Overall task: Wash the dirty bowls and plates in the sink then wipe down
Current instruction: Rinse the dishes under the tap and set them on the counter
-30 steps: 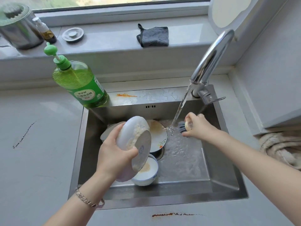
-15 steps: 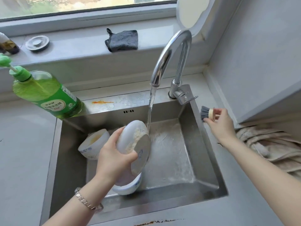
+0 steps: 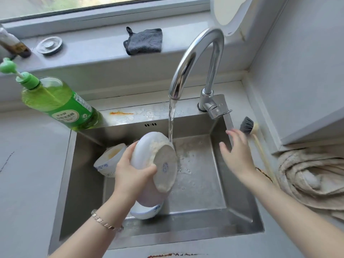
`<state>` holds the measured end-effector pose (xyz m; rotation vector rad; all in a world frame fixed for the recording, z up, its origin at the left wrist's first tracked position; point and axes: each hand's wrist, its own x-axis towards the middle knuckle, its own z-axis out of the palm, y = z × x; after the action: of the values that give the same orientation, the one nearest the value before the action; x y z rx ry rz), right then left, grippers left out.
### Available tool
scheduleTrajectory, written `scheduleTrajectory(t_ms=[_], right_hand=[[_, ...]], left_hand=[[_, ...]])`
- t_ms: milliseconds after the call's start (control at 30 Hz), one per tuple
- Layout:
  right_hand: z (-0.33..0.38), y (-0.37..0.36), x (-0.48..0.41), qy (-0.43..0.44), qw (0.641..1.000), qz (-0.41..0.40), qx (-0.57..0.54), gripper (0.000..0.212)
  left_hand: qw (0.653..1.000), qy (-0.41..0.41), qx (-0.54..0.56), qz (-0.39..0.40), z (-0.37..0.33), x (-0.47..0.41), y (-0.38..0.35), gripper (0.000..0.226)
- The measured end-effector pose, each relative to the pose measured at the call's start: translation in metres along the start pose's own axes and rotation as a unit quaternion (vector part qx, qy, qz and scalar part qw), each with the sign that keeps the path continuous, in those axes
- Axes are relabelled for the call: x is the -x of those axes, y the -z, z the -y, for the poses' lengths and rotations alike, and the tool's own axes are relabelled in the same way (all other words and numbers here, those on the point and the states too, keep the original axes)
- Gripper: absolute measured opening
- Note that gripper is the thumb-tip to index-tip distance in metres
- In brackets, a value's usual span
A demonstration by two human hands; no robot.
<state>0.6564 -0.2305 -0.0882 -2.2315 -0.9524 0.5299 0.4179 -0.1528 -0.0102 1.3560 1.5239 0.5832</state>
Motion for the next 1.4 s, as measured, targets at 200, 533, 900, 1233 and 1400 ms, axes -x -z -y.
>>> scheduleTrajectory(t_ms=[200,533,900,1233,1400], right_hand=[[0.081,-0.052,0.052,0.161,0.968,0.172,-0.088,0.060],[0.069,-0.068,0.042,0.270,0.945,0.161,0.086,0.098],[0.033,-0.045,0.056,0.132,0.971,0.182,-0.081,0.082],[0.019,-0.013,0.023,-0.244,0.853,0.193,-0.419,0.036],[0.026,-0.001,0.004,-0.207,0.889,0.142,-0.384,0.035]], left_hand=[[0.993,0.036,0.115,0.001,-0.007,-0.021,-0.016,0.054],[0.979,0.012,0.204,0.026,0.000,-0.033,-0.001,0.066],[0.968,0.016,0.242,0.060,0.010,-0.050,0.003,0.068],[0.954,0.106,0.163,0.226,0.015,-0.064,-0.022,0.080],[0.958,0.142,0.095,0.231,0.014,-0.071,-0.022,0.039]])
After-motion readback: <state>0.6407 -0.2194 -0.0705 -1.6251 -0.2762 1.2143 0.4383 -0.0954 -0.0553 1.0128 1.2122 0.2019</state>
